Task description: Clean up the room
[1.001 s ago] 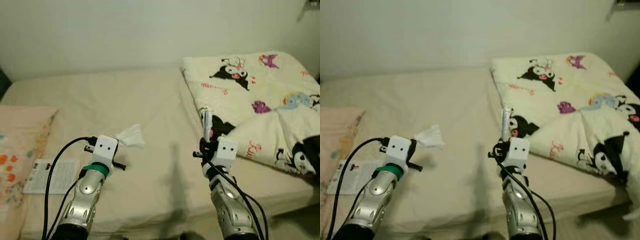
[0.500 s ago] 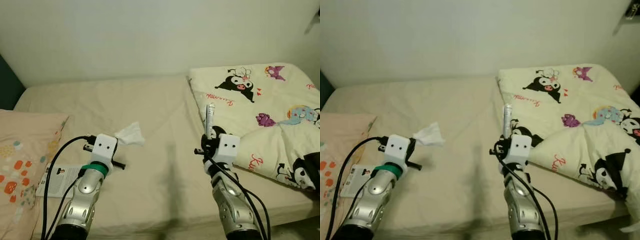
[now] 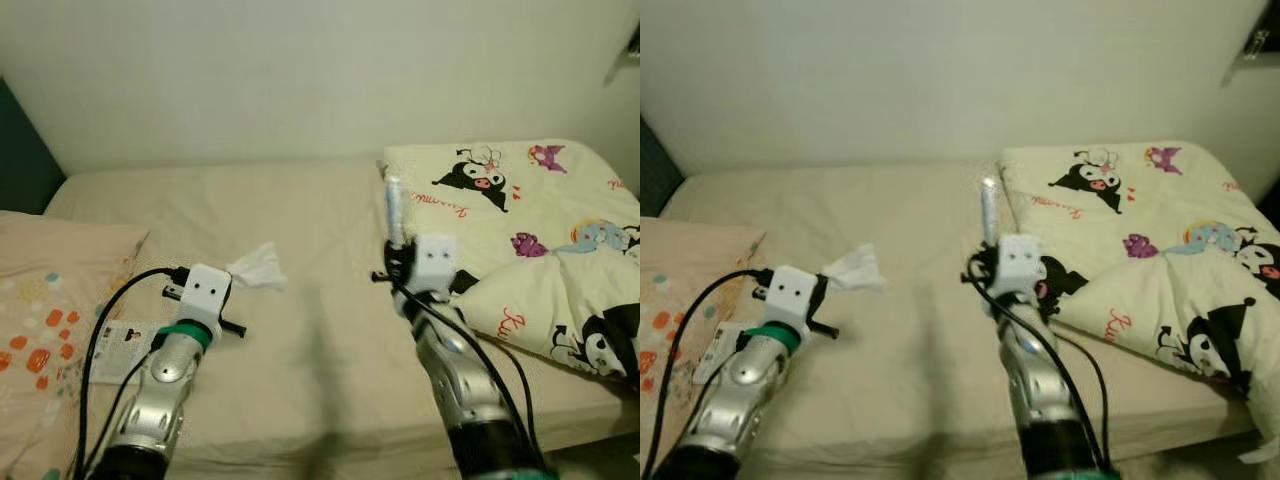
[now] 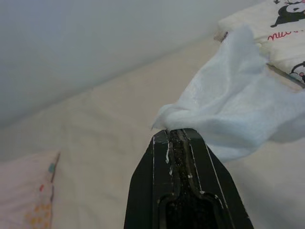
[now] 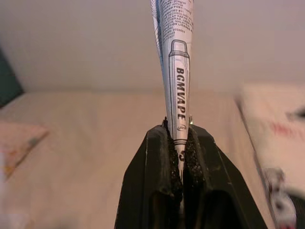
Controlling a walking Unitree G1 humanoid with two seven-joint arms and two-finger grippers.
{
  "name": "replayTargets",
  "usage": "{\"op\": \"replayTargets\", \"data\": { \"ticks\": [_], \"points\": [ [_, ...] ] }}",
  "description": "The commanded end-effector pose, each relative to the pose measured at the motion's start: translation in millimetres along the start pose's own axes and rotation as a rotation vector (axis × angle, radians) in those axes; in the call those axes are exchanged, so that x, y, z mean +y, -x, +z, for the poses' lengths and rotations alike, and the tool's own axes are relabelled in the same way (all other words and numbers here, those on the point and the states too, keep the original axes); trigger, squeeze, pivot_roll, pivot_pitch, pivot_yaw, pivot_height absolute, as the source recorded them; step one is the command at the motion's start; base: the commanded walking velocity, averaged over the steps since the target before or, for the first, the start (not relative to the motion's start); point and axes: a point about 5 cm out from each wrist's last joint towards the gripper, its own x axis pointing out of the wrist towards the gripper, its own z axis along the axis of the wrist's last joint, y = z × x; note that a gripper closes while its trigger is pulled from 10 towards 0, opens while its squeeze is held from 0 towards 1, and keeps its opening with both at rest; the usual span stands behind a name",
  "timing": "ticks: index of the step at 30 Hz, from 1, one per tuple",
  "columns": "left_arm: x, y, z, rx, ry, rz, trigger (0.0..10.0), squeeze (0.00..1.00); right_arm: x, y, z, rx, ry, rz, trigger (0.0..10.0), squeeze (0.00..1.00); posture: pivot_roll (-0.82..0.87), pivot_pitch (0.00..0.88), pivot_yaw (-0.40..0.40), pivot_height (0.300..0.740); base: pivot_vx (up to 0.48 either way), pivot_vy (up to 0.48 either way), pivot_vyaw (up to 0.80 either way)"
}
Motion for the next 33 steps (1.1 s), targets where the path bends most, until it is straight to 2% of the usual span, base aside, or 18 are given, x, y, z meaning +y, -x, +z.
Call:
{"op": "replayTargets", "data": {
  "ticks": [1,2,4,5,6,8,10,11,12,14,18,24,30,33],
  "points": [
    [6.2,-1.3,5.2,-0.001,-0.008,0.002,10.0,0.0,15.9,-12.3,36.7,-0.066,0.052,0.085,10.0,0.0,0.09,0.072,0.064,0.74,0.0,0.0,0.0],
    [6.2,-1.3,5.2,-0.001,-0.008,0.002,10.0,0.0,15.9,-12.3,36.7,-0.066,0.052,0.085,10.0,0.0,0.09,0.072,0.064,0.74,0.0,0.0,0.0],
    [13.6,-1.5,13.4,-0.018,-0.012,0.02,10.0,0.0,42.6,-23.4,84.9,-0.169,0.105,0.203,10.0,0.0,0.1,0.12,0.058,0.74,0.0,0.0,0.0],
    [15.4,-0.2,14.7,-0.02,-0.014,0.024,10.0,0.0,51.7,-24.4,96.8,-0.196,0.119,0.239,10.0,0.0,0.1,0.123,0.057,0.74,0.0,0.0,0.0],
    [15.4,-0.2,14.7,-0.02,-0.014,0.024,10.0,0.0,51.7,-24.4,96.8,-0.196,0.119,0.239,10.0,0.0,0.1,0.123,0.057,0.74,0.0,0.0,0.0],
    [18.2,2.5,15.7,-0.019,-0.023,0.027,10.0,0.0,70.7,-25.7,120.9,-0.253,0.131,0.301,10.0,0.0,0.11,0.143,0.052,0.74,0.0,0.0,0.0],
    [18.2,2.5,15.7,-0.019,-0.023,0.027,10.0,0.0,70.7,-25.7,120.9,-0.253,0.131,0.301,10.0,0.0,0.11,0.143,0.052,0.74,0.0,0.0,0.0],
    [19.2,3.6,16.9,-0.02,-0.026,0.028,10.0,0.0,78.6,-25.5,132.6,-0.282,0.132,0.322,10.0,0.0,0.11,0.152,0.047,0.74,0.0,0.0,0.0],
    [19.2,3.6,16.9,-0.02,-0.026,0.028,10.0,0.0,78.6,-25.5,132.6,-0.282,0.132,0.322,10.0,0.0,0.11,0.152,0.047,0.74,0.0,0.0,0.0],
    [20.2,5.8,19.2,-0.017,-0.031,0.03,10.0,0.0,90.5,-24.4,157.0,-0.33,0.119,0.359,10.0,0.0,0.12,0.171,0.033,0.74,0.0,0.0,0.0],
    [18.8,7.8,19.9,-0.014,-0.042,0.02,10.0,0.0,94.6,-24.9,171.7,-0.354,0.134,0.367,10.0,0.0,0.11,0.175,0.029,0.74,0.0,0.0,0.0],
    [17.6,11.2,19.2,-0.003,-0.035,0.018,10.0,0.0,83.8,-29.3,185.3,-0.365,0.119,0.323,10.0,0.0,0.11,0.186,0.03,0.74,0.0,0.0,0.0],
    [19.1,15.4,17.0,0.016,-0.034,0.021,10.0,0.0,34.5,-38.9,198.8,-0.364,0.067,0.167,10.0,0.0,0.11,0.197,0.026,0.74,0.0,0.0,0.0],
    [19.1,16.2,16.8,0.019,-0.035,0.021,10.0,0.0,28.0,-39.2,202.1,-0.367,0.06,0.149,10.0,0.0,0.11,0.197,0.026,0.74,0.0,0.0,0.0]
  ]
}}
